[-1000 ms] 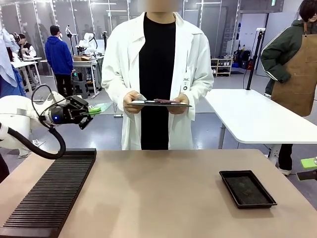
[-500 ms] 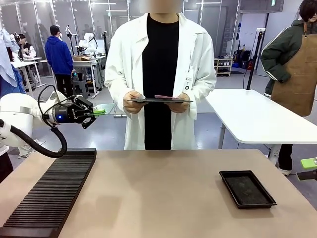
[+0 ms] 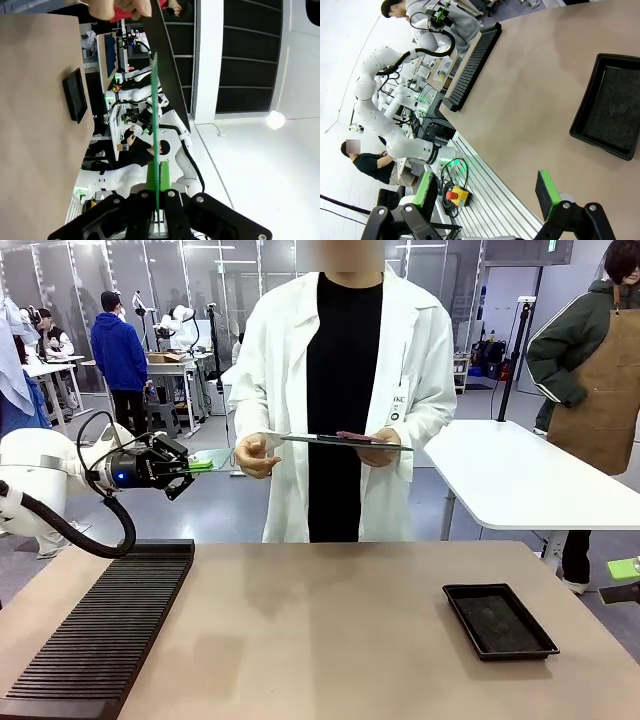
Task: Inspect the PCB.
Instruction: Release the Blank PCB you were holding, then pick up the Blank PCB that the human is holding.
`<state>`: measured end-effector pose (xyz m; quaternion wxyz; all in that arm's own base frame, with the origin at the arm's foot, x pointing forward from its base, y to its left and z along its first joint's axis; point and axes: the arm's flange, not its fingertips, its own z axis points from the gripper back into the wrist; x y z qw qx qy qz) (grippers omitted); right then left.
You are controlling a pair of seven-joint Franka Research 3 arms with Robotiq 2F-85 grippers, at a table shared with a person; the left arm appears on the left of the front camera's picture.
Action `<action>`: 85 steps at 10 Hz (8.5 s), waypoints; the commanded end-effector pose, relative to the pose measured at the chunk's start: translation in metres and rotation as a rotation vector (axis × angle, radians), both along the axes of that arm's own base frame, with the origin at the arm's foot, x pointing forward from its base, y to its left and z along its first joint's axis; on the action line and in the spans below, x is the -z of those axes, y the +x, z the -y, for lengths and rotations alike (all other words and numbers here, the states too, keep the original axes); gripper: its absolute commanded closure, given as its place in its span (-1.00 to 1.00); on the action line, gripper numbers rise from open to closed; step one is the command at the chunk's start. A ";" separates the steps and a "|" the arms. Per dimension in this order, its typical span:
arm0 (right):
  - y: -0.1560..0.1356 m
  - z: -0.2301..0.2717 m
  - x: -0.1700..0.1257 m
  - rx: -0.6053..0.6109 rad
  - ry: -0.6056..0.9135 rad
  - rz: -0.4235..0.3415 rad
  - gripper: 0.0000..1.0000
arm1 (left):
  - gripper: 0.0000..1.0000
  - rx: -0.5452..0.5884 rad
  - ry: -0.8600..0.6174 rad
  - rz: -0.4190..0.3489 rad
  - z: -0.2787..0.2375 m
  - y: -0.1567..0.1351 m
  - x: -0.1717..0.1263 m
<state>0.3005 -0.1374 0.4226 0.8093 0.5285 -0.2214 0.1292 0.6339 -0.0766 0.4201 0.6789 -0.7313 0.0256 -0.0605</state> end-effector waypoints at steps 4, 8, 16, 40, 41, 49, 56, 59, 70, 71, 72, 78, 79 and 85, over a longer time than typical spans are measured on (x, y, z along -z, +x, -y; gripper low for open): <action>0.001 0.001 -0.001 -0.003 0.011 0.025 -1.00 | 0.94 0.012 -0.004 -0.003 0.001 -0.001 -0.001; 0.001 0.001 -0.001 -0.003 0.011 0.025 -1.00 | 0.94 0.012 -0.004 -0.003 0.001 -0.001 -0.001; 0.001 0.001 -0.001 -0.003 0.011 0.025 -1.00 | 0.94 0.012 -0.004 -0.003 0.001 -0.001 -0.001; 0.001 0.001 -0.001 -0.003 0.011 0.025 -1.00 | -1.00 0.028 0.054 -0.002 -0.003 -0.003 0.004; 0.001 0.001 -0.001 -0.003 0.011 0.025 -1.00 | -1.00 0.028 0.054 -0.002 -0.003 -0.003 0.004; 0.001 0.001 -0.001 -0.003 0.011 0.025 -1.00 | -1.00 0.035 0.066 -0.002 -0.004 -0.004 0.005; 0.001 0.001 -0.001 -0.003 0.011 0.025 -1.00 | -1.00 -0.049 0.092 0.116 -0.171 -0.157 -0.028; 0.001 0.001 -0.001 -0.003 0.011 0.025 -1.00 | -1.00 -0.176 0.160 0.236 -0.218 -0.227 -0.007; 0.001 0.001 -0.001 -0.003 0.011 0.025 -1.00 | -1.00 -0.199 0.152 0.235 -0.234 -0.241 0.009; 0.001 0.001 -0.001 -0.003 0.011 0.025 -1.00 | -1.00 -0.199 0.152 0.235 -0.234 -0.241 0.009; 0.001 0.001 -0.001 -0.003 0.011 0.025 -1.00 | -1.00 -0.199 0.152 0.235 -0.234 -0.241 0.009; 0.001 0.001 -0.001 -0.003 0.011 0.025 -1.00 | -1.00 -0.199 0.152 0.235 -0.234 -0.241 0.009; 0.001 0.001 -0.001 -0.003 0.011 0.025 -1.00 | -1.00 -0.199 0.152 0.235 -0.234 -0.241 0.009; 0.001 0.001 -0.001 -0.003 0.011 0.025 -1.00 | -1.00 -0.199 0.152 0.235 -0.234 -0.241 0.009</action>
